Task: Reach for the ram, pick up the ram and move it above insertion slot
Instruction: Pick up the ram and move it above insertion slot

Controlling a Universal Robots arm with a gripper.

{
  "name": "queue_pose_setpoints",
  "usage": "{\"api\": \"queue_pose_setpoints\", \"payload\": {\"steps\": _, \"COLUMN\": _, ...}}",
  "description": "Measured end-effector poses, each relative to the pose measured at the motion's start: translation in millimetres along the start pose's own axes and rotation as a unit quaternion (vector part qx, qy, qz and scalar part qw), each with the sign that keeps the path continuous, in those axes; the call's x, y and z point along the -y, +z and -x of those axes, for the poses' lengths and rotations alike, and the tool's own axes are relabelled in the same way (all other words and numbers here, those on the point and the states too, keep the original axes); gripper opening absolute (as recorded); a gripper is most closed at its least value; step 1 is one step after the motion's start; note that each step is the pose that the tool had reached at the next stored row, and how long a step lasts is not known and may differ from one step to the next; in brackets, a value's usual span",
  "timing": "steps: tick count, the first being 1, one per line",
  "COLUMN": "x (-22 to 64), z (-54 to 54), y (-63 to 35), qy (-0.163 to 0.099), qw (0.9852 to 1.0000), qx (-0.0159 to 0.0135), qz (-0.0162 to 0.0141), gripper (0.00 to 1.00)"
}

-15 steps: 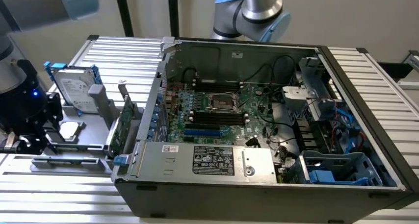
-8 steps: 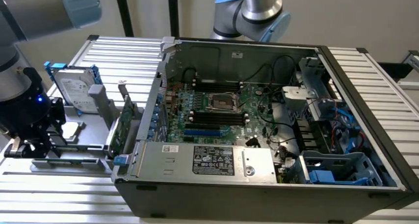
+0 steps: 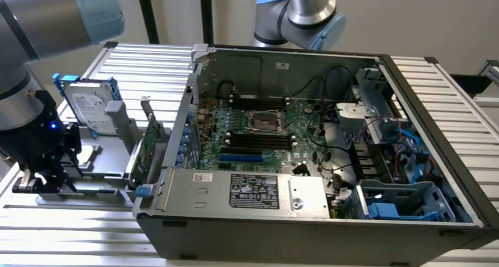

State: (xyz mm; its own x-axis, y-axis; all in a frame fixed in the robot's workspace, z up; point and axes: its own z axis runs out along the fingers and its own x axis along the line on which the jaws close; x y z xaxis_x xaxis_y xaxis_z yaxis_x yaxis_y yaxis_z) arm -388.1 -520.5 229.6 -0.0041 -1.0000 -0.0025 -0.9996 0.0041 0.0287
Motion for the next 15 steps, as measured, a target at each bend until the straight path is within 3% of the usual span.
{"api": "queue_pose_setpoints", "payload": {"steps": 15, "x": 2.9, "z": 0.5, "y": 24.6, "qy": -0.002, "qw": 1.0, "qx": -0.0001, "qz": 0.0001, "gripper": 0.36}}
